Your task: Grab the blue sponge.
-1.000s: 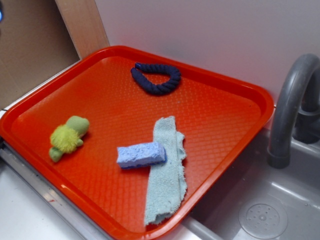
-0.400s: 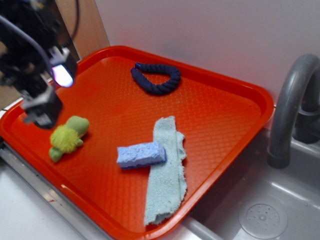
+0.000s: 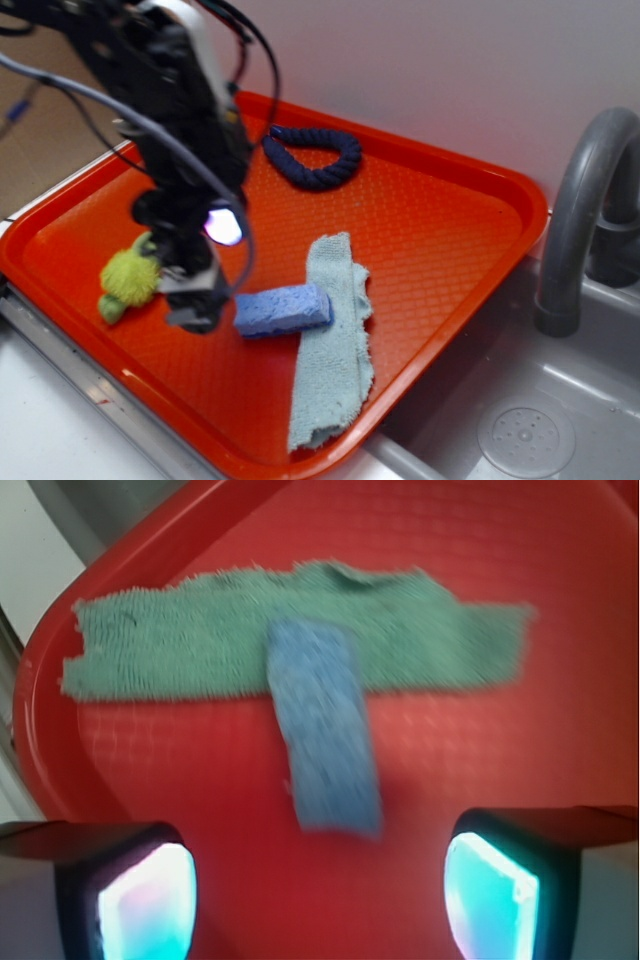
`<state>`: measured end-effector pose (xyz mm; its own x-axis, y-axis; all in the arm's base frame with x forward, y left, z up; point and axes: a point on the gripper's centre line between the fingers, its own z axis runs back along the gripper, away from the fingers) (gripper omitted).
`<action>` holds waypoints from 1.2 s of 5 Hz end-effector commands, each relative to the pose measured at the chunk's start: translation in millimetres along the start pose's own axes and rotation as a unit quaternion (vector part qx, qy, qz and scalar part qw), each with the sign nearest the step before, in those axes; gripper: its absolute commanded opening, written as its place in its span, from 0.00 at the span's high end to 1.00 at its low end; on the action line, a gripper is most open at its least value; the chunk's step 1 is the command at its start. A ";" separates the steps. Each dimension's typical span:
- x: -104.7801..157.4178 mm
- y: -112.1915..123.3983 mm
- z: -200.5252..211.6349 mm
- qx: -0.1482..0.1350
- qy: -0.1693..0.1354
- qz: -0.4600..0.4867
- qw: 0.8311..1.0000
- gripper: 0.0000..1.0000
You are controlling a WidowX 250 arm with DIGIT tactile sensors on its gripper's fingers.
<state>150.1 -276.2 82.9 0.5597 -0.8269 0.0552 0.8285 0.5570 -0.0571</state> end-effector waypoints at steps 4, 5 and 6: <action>9.4 -19.3 -30.8 0.050 0.093 0.003 0.994 1.00; 7.1 -14.4 -7.4 0.059 0.076 0.047 0.994 1.00; -1.7 8.2 40.9 0.043 0.030 0.137 0.989 1.00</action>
<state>165.8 -268.4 106.3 0.7514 -0.6570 -0.0613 0.6594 0.7510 0.0348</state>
